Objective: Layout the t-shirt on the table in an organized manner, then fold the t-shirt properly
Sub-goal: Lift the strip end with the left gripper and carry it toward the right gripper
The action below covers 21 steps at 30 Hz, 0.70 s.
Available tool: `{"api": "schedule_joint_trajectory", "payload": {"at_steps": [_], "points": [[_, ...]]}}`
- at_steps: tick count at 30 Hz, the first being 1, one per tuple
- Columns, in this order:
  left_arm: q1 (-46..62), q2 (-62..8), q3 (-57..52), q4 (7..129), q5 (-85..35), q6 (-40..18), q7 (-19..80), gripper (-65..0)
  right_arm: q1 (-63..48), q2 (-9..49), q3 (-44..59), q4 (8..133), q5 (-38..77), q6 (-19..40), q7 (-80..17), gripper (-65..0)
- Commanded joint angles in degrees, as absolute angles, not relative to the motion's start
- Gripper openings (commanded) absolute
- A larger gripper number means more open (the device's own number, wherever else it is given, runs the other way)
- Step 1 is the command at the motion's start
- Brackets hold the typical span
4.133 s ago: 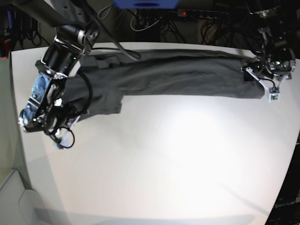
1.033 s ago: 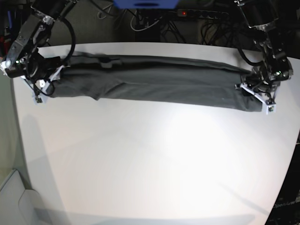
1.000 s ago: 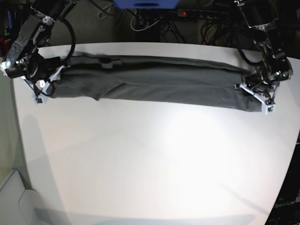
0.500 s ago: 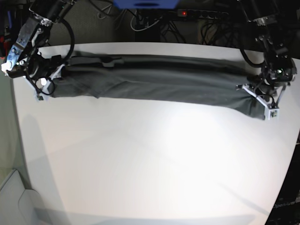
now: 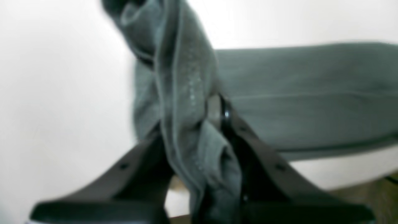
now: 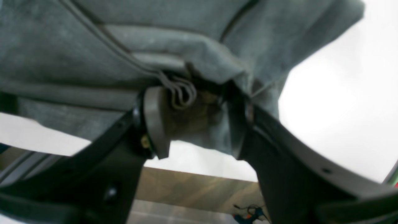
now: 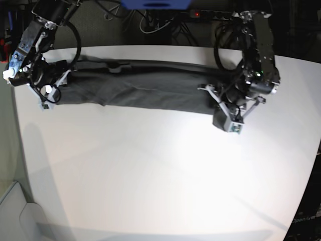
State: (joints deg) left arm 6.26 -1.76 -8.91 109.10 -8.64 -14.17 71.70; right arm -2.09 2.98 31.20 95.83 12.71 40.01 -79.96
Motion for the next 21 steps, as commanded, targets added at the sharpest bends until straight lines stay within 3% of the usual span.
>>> {"api": "schedule_joint_trajectory", "payload": {"at_steps": [1, 7, 21], "points": [[6.2, -0.9, -8.0, 109.9, -9.3, -14.1, 70.8, -65.0, -1.5, 3.5, 31.3, 96.5, 13.1, 40.0, -80.0, -35.2], [7.3, 1.8, -1.7, 108.7, -9.3, -14.0, 70.8, -65.0, -1.5, 3.5, 31.3, 96.5, 13.1, 40.0, -80.0, -35.2], [4.9, 9.0, -1.4, 105.4, -9.3, -13.9, 70.2, -65.0, -1.5, 3.4, 31.3, 96.5, 13.1, 40.0, -80.0, -35.2]]}}
